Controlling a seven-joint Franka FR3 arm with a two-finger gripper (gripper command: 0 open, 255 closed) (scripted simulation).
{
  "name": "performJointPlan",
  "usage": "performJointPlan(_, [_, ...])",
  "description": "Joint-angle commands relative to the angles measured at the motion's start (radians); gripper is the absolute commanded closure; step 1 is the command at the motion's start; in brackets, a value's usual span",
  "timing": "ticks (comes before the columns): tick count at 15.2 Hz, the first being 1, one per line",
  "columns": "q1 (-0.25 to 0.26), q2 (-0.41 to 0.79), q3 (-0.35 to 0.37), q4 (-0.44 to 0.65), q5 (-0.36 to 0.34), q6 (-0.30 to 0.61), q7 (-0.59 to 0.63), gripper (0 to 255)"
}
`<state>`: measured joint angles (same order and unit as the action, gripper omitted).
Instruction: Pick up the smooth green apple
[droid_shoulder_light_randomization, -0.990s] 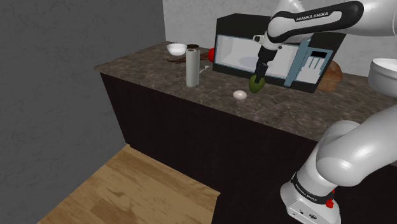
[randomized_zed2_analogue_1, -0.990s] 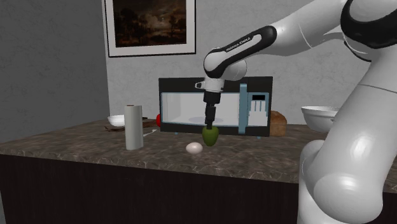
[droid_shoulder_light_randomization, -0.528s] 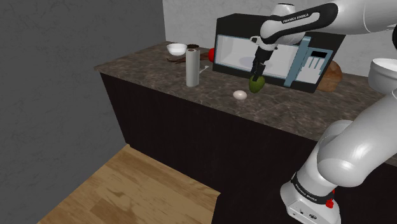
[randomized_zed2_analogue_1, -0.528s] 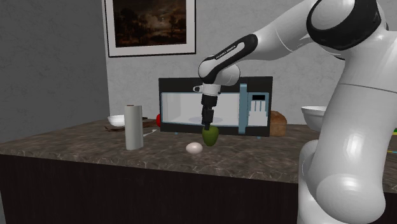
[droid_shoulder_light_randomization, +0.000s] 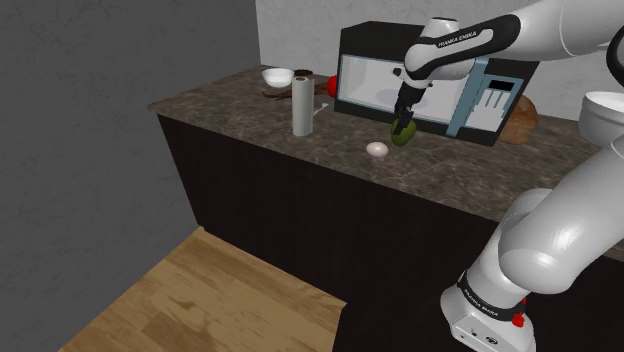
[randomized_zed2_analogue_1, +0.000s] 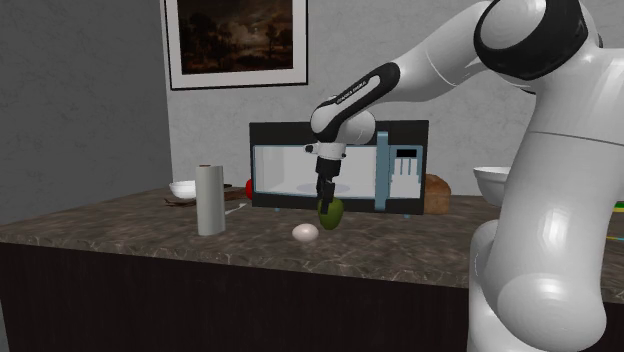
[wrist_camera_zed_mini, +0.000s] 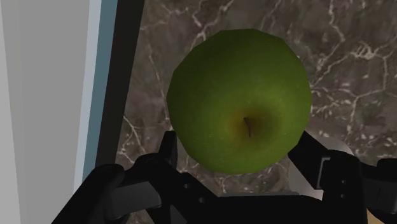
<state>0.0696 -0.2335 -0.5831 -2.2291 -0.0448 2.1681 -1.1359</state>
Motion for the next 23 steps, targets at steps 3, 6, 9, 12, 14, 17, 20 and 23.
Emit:
performJointPlan(3, [0.000,0.001,-0.001,-0.002,0.000,0.002,0.000,255])
performJointPlan(6, [0.000,0.003,-0.001,-0.002,0.001,0.003,0.000,255])
performJointPlan(9, [-0.001,-0.002,0.001,0.006,-0.002,-0.010,0.002,255])
performJointPlan(12, [-0.002,-0.015,0.007,0.036,-0.008,-0.051,0.009,255])
performJointPlan(14, [-0.002,-0.022,0.011,0.057,-0.012,-0.078,0.014,255])
performJointPlan(17, [-0.002,-0.031,0.016,0.090,-0.015,-0.119,0.019,255])
performJointPlan(20, [-0.001,-0.037,0.021,0.125,-0.017,-0.159,0.024,255])
performJointPlan(23, [0.000,-0.041,0.026,0.161,-0.018,-0.199,0.027,255])
